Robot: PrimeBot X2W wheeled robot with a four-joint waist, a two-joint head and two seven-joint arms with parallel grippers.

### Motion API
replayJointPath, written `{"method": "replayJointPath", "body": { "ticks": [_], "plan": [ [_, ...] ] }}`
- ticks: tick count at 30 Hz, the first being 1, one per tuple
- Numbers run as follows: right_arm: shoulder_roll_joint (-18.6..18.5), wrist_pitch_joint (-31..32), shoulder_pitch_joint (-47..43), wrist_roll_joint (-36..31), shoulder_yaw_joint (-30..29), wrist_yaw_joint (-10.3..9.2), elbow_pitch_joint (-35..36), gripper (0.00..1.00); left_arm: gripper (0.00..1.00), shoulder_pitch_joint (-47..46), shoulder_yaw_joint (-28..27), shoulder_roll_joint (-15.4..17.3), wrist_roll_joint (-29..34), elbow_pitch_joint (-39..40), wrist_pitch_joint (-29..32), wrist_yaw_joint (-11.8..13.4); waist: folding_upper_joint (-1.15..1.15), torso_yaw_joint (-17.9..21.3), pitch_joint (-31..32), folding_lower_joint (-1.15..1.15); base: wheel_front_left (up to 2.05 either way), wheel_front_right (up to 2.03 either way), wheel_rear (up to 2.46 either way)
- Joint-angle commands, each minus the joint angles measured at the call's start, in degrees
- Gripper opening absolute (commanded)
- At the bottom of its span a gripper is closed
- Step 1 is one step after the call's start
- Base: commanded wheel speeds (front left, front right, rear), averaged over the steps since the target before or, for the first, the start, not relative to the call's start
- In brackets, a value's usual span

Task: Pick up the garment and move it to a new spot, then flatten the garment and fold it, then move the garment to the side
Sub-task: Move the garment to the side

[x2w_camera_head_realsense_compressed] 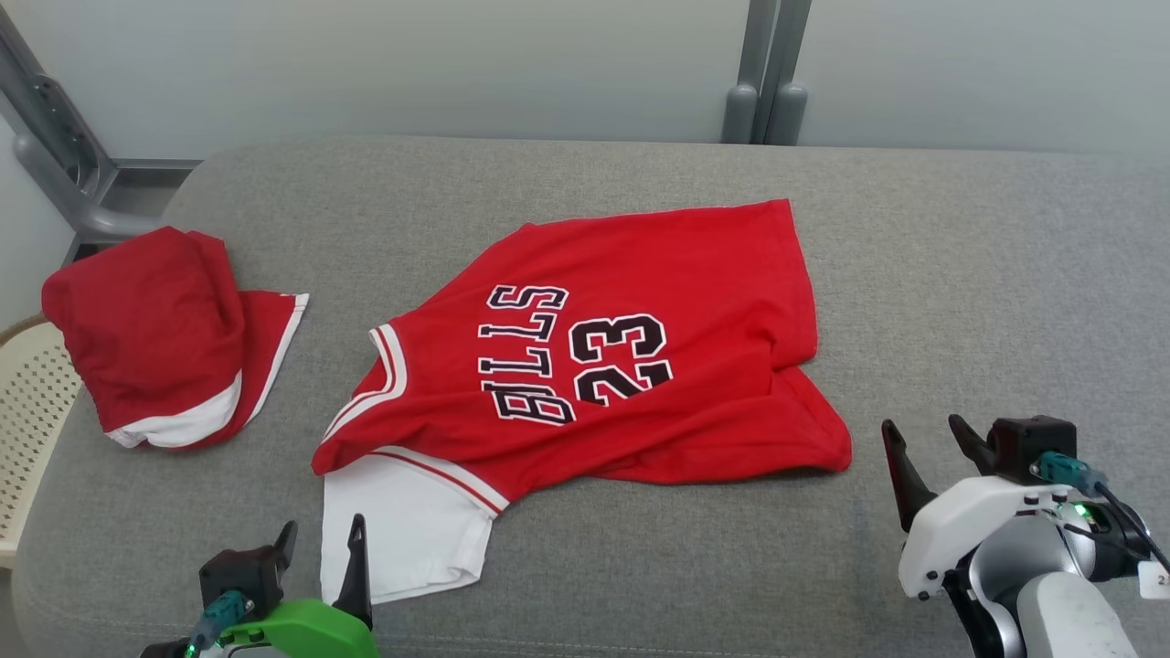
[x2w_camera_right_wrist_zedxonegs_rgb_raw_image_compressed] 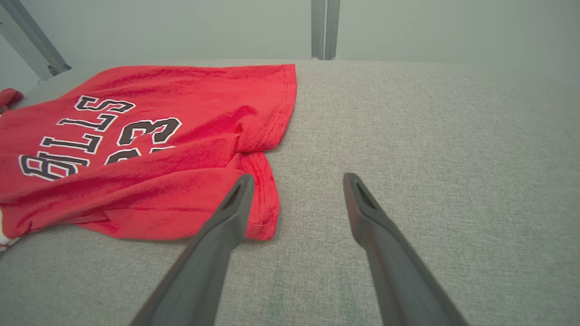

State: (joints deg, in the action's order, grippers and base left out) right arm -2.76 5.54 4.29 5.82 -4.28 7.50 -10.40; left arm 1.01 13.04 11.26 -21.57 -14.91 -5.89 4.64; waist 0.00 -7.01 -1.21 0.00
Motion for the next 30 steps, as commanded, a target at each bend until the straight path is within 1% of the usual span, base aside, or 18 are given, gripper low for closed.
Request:
{"method": "replayJointPath", "body": {
  "ticks": [1,5,7,10,12,18,21,27,30],
  "plan": [
    [-0.3,2.8,0.7,-1.1,0.2,-0.02,0.9,1.0,1.0,-1.0,0.1,0.2,-0.3,0.2,2.6,0.7,0.0,0.0,-0.3,0.0,0.0,0.0,0.0],
    [-0.3,11.7,1.9,-1.0,1.5,-0.02,3.5,1.0,1.0,-0.8,-0.2,1.3,-0.9,1.2,11.7,3.6,0.0,0.2,-0.8,0.0,0.0,0.0,0.0],
    [-0.3,14.7,2.4,-1.0,1.8,-0.02,4.7,1.0,1.0,-0.7,-0.3,1.6,-1.3,1.8,15.2,4.6,0.0,0.3,-1.1,0.0,0.0,0.0,0.0],
    [-0.2,18.3,3.1,-1.6,2.3,-0.02,5.5,1.0,1.0,-0.3,0.0,2.2,-2.0,1.9,19.7,5.0,0.0,0.4,-1.3,0.0,0.0,0.0,0.0],
    [-0.2,19.6,3.5,-1.5,2.5,-0.02,6.2,1.0,1.0,-0.2,0.1,2.4,-2.4,1.9,21.6,5.1,0.0,0.4,-1.5,0.0,0.0,0.0,0.0],
    [-0.2,20.8,4.5,-1.5,3.3,-0.02,7.3,1.0,1.0,-0.6,0.2,2.8,-3.0,-0.7,24.0,5.5,0.0,0.8,-2.4,0.0,0.0,0.0,0.0],
    [-0.2,20.8,5.2,-1.6,3.6,-0.02,7.6,1.0,1.0,-1.9,-0.1,2.8,-3.4,-3.3,23.7,5.4,0.0,1.1,-2.9,0.0,0.0,0.0,0.0],
    [-0.2,20.2,6.0,-2.0,4.4,-0.02,7.4,1.0,1.0,-3.9,-0.7,2.3,-4.4,-7.3,21.1,4.4,0.0,1.7,-3.6,0.0,0.0,0.0,0.0],
    [-0.2,20.0,6.0,-2.1,4.7,-0.02,6.9,1.0,1.0,-5.0,-0.2,2.4,-4.3,-9.3,21.8,4.1,0.0,1.9,-3.8,0.0,0.0,0.0,0.0]
  ]
}}
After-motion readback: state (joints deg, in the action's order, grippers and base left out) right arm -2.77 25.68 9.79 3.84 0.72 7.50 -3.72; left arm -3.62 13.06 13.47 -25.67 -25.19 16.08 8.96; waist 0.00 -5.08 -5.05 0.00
